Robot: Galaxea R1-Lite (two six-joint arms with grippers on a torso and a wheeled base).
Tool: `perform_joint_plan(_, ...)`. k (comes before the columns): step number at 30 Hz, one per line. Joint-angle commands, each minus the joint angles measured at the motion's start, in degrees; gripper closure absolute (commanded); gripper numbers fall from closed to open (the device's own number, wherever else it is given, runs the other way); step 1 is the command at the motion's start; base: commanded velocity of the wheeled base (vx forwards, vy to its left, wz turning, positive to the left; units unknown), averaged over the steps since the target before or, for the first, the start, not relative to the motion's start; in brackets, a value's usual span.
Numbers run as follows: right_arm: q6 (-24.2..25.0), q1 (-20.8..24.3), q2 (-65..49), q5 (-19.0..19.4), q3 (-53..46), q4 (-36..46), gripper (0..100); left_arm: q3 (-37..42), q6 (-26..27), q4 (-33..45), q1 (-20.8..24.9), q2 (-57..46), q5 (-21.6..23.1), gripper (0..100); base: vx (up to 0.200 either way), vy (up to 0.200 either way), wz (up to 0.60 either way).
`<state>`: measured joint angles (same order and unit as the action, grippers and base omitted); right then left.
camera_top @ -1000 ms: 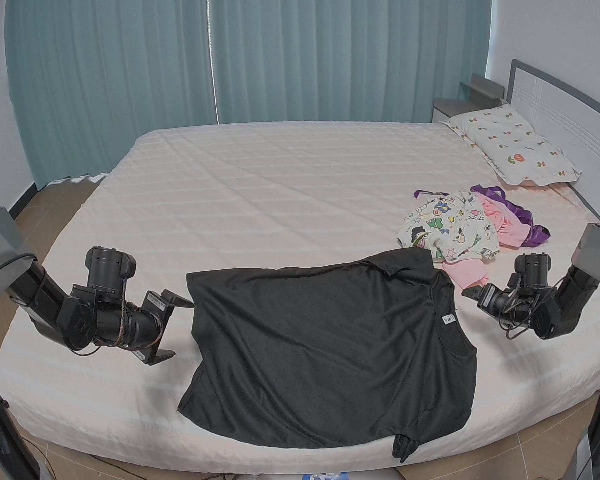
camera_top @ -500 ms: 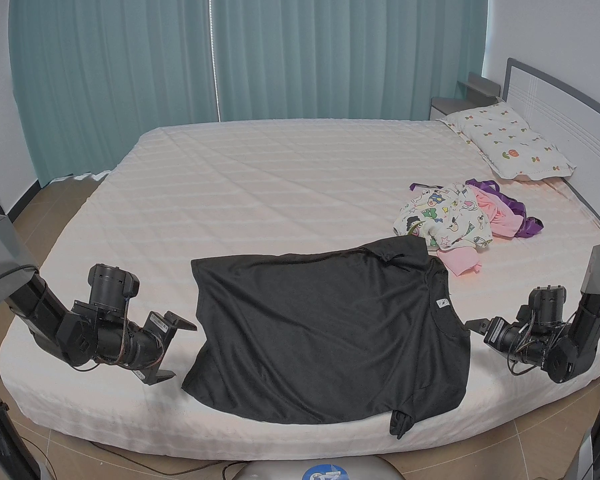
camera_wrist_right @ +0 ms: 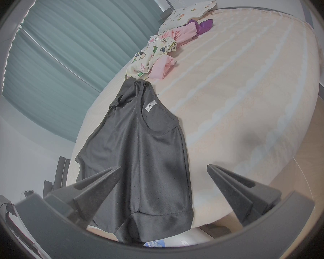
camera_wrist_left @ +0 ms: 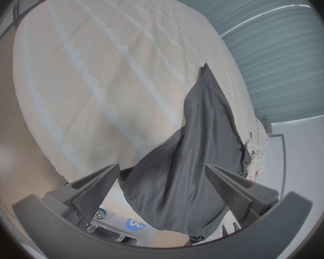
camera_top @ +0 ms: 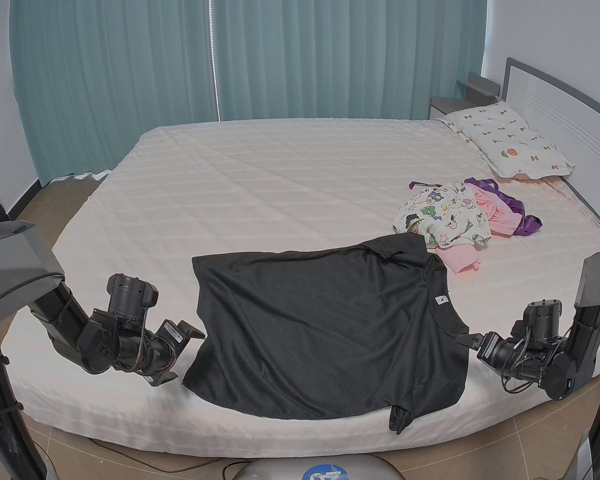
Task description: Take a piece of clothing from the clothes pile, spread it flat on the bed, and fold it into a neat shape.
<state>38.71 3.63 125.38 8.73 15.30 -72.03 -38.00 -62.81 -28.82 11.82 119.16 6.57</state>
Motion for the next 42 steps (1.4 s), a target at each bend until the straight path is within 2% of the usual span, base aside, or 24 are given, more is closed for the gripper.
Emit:
perform_joint_plan(1,0.05,1.38,0.22,-0.29,-0.71,-0.21,0,-0.67,1.19,-0.01,2.06,3.62,-3.67,0,0.000,0.000,0.00)
perform_joint_plan(5,0.05,1.38,0.13,-0.38,-0.80,-0.21,0,-0.67,3.74,-0.10,4.00,5.20,-7.27,0,0.000,0.000,0.00)
perform_joint_plan(13,0.05,1.82,0.30,-0.38,-1.06,-0.21,0,-0.50,4.01,-0.01,5.14,5.73,-7.54,0,0.000,0.000,0.00)
perform_joint_plan(14,0.05,1.90,0.30,-0.38,-1.15,-0.21,0,-0.50,4.18,-0.01,5.31,5.82,-7.71,100,0.000,0.000,0.00)
perform_joint_plan(26,-1.62,2.70,0.92,-0.03,-3.79,-0.12,0,2.40,6.38,2.01,4.79,3.88,-9.56,100,0.000,0.000,0.00)
perform_joint_plan(33,-3.46,2.78,4.08,0.15,-3.43,-0.21,0,2.58,11.39,10.45,-0.49,-1.30,-9.30,100,0.000,0.000,0.00)
perform_joint_plan(37,-3.37,3.49,4.87,0.15,-2.82,-0.48,0,2.84,13.94,11.24,-2.60,-1.48,-9.21,100,0.000,0.000,0.00)
perform_joint_plan(42,-3.02,4.63,6.72,0.06,-1.24,-2.67,0,2.75,14.64,11.94,-3.04,-1.13,-9.03,100,0.000,0.000,0.00)
